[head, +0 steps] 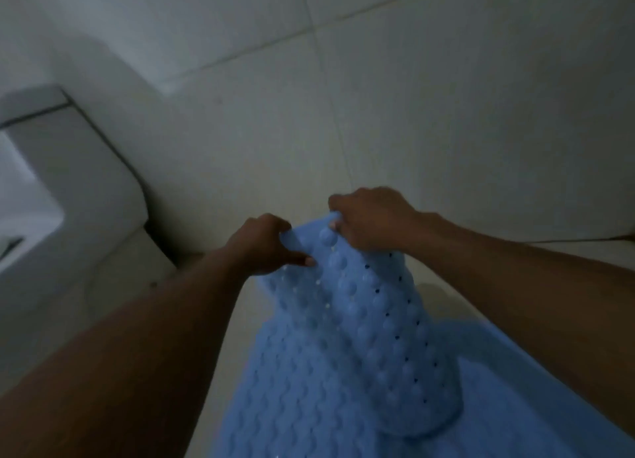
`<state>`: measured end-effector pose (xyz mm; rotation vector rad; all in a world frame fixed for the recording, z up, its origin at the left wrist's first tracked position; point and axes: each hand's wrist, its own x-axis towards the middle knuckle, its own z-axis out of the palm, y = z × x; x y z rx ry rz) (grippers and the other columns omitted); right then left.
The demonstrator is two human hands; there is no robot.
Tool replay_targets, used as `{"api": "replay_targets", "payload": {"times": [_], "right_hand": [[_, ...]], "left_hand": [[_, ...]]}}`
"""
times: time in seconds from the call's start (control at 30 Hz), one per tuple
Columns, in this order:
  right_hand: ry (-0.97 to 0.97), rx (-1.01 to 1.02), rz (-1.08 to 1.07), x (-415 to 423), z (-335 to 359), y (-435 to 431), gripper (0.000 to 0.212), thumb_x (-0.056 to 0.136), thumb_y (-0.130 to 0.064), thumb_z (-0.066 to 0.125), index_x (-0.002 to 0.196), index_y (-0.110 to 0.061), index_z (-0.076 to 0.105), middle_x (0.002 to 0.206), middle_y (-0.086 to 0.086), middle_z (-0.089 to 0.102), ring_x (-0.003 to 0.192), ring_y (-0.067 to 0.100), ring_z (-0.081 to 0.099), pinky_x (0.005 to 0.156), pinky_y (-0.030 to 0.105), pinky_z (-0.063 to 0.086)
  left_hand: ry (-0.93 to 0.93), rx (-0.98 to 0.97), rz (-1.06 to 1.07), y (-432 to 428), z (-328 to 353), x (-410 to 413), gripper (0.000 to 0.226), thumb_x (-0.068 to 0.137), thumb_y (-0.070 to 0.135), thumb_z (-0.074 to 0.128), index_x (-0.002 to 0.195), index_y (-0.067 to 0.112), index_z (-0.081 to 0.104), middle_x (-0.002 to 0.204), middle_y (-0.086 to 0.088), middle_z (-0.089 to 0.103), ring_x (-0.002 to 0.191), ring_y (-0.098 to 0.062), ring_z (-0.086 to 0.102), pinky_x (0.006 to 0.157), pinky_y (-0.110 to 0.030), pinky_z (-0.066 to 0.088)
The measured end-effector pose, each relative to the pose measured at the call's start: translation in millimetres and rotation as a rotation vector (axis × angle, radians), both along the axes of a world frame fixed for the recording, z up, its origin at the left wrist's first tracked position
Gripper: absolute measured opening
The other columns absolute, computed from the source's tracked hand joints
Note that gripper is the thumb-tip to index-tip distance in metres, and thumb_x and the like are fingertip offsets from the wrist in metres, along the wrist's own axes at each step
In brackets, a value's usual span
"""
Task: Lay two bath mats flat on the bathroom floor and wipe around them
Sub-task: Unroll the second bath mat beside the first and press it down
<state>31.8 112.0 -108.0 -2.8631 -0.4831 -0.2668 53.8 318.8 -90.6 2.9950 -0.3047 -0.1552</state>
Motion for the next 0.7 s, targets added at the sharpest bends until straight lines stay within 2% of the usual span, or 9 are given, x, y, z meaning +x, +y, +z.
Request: {"api": "replay_targets", "payload": {"times": [0.03, 0.07, 0.13, 0.2, 0.33, 0.43, 0.5, 0.6, 0.7], "right_hand": [[-0.01, -0.011, -0.018, -3, -1, 1, 0.028, 0.101, -0.038, 0.045, 0.121, -0.02, 0.055, 0.113, 0.011, 0.067, 0.09, 0.031, 0.061, 0.073, 0.033, 0.036], [-0.014, -0.017, -0.037, -7, -1, 1, 0.033, 0.101, -0.04, 0.046, 0.128, -0.022, 0.054, 0.119, 0.011, 0.067, 0.1, 0.032, 0.063, 0.077, 0.035, 0.039], [0.007, -0.035, -0.075, -21, 4, 0, 0.042, 0.101, -0.043, 0.046, 0.139, -0.026, 0.05, 0.129, 0.011, 0.064, 0.115, 0.032, 0.061, 0.089, 0.037, 0.043], [0.039, -0.054, -0.125, -38, 11, 0, 0.044, 0.102, -0.044, 0.045, 0.141, -0.026, 0.05, 0.135, 0.01, 0.062, 0.12, 0.032, 0.059, 0.094, 0.037, 0.042], [0.112, -0.113, -0.258, -70, 23, 8, 0.038, 0.102, -0.047, 0.045, 0.114, -0.016, 0.064, 0.117, 0.013, 0.067, 0.103, 0.031, 0.062, 0.084, 0.037, 0.046], [0.192, -0.095, -0.321, -92, 32, 21, 0.04, 0.101, -0.049, 0.045, 0.121, -0.02, 0.064, 0.12, 0.007, 0.066, 0.107, 0.028, 0.062, 0.085, 0.039, 0.047], [0.211, -0.092, -0.353, -106, 33, 29, 0.037, 0.101, -0.048, 0.045, 0.115, -0.019, 0.063, 0.114, 0.005, 0.066, 0.104, 0.026, 0.061, 0.082, 0.037, 0.045], [0.177, -0.064, -0.402, -125, 28, 32, 0.026, 0.102, -0.045, 0.046, 0.089, -0.023, 0.049, 0.084, -0.005, 0.051, 0.087, 0.019, 0.05, 0.075, 0.033, 0.037], [0.141, -0.027, -0.471, -145, 24, 28, 0.034, 0.101, -0.042, 0.049, 0.072, -0.026, 0.039, 0.069, -0.012, 0.038, 0.082, 0.019, 0.046, 0.074, 0.033, 0.036]], "left_hand": [[-0.031, -0.005, -0.005, 3, -9, -5, 0.068, 0.066, 0.059, 0.087, 0.119, 0.021, 0.068, 0.118, -0.005, 0.068, 0.111, -0.029, 0.063, 0.087, -0.035, 0.049], [-0.05, -0.018, -0.019, 6, -16, -9, 0.069, 0.067, 0.054, 0.088, 0.123, 0.021, 0.066, 0.122, -0.008, 0.066, 0.114, -0.031, 0.061, 0.089, -0.036, 0.049], [-0.045, -0.055, -0.064, 8, -24, -15, 0.052, 0.07, 0.048, 0.087, 0.111, 0.024, 0.067, 0.112, -0.008, 0.067, 0.107, -0.032, 0.063, 0.083, -0.036, 0.048], [-0.042, -0.088, -0.118, 8, -23, -19, 0.042, 0.072, 0.044, 0.085, 0.105, 0.025, 0.066, 0.107, -0.007, 0.066, 0.104, -0.032, 0.063, 0.081, -0.036, 0.048], [-0.069, -0.11, -0.222, 12, -12, -36, 0.042, 0.079, 0.041, 0.081, 0.115, 0.026, 0.067, 0.114, -0.008, 0.065, 0.106, -0.032, 0.062, 0.077, -0.034, 0.042], [-0.047, -0.081, -0.298, 22, -11, -45, 0.033, 0.08, 0.042, 0.077, 0.108, 0.028, 0.067, 0.109, -0.006, 0.068, 0.102, -0.03, 0.065, 0.074, -0.034, 0.044], [-0.046, -0.075, -0.338, 27, -13, -47, 0.032, 0.081, 0.045, 0.076, 0.107, 0.03, 0.067, 0.107, -0.004, 0.067, 0.1, -0.029, 0.066, 0.073, -0.034, 0.044], [-0.106, -0.082, -0.39, 23, -18, -57, 0.03, 0.088, 0.044, 0.069, 0.113, 0.029, 0.065, 0.11, -0.005, 0.066, 0.101, -0.03, 0.065, 0.072, -0.033, 0.04], [-0.198, -0.131, -0.452, 13, -28, -73, 0.024, 0.092, 0.038, 0.062, 0.112, 0.024, 0.064, 0.108, -0.007, 0.068, 0.1, -0.032, 0.065, 0.072, -0.034, 0.038]]}}
